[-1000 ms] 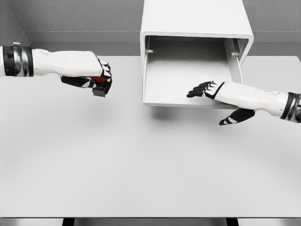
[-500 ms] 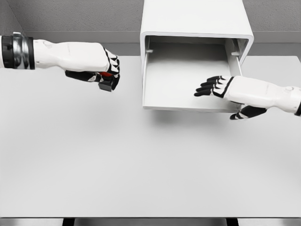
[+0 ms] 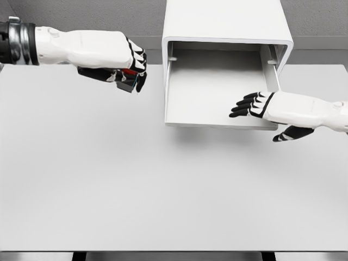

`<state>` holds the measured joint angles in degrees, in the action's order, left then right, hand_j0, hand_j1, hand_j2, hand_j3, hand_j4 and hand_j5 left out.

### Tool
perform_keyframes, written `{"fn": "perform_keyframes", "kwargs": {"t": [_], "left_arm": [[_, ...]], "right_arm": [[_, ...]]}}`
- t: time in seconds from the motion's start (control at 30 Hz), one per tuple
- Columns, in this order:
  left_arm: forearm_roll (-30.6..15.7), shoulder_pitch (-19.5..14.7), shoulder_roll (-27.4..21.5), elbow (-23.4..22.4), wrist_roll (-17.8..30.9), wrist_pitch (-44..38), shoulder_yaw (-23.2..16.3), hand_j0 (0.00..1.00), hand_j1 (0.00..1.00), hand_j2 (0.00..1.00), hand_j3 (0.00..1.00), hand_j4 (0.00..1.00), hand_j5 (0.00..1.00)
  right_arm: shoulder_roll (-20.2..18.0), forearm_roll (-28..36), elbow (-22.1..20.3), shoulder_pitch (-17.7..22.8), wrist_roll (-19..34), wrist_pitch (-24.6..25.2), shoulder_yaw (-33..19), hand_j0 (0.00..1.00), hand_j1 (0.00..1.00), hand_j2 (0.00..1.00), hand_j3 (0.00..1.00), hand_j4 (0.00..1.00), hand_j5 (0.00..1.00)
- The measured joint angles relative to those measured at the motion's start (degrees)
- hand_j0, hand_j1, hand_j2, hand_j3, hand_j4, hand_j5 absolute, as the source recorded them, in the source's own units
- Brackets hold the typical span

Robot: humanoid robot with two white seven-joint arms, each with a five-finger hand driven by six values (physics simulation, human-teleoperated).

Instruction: Slide open multi-storey tabletop storage cabinets and put open load switch and slide close multi-storey tabletop storage cabinets

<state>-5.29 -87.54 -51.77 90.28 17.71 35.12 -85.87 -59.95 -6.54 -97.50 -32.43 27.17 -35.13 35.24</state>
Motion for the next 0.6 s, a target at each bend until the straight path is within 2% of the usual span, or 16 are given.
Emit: {"fn": "perform_keyframes", "kwargs": {"t": [0.17,0.33,0.6], "left_arm": [[-0.8,-0.4,1.0,0.0,0.0,0.0,0.0,0.36,0.36,0.36,0.36,0.36,0.36],[-1.1,-0.4,3.8,-0.4,-0.1,0.0,0.0,0.36,0.36,0.36,0.36,0.36,0.36],[-1.2,-0.8,8.0,-1.9,-0.1,0.0,0.1,0.36,0.36,0.36,0.36,0.36,0.36]], "right_arm": [[0.2,-0.2,0.0,-2.6,2.8,0.0,0.1,1.0,1.0,1.0,1.0,1.0,1.0],[0.2,-0.3,0.0,-2.9,5.6,0.0,0.2,1.0,1.0,1.0,1.0,1.0,1.0],[1.5,-1.9,0.1,-4.0,6.4,0.0,1.3,1.0,1.0,1.0,1.0,1.0,1.0]]}}
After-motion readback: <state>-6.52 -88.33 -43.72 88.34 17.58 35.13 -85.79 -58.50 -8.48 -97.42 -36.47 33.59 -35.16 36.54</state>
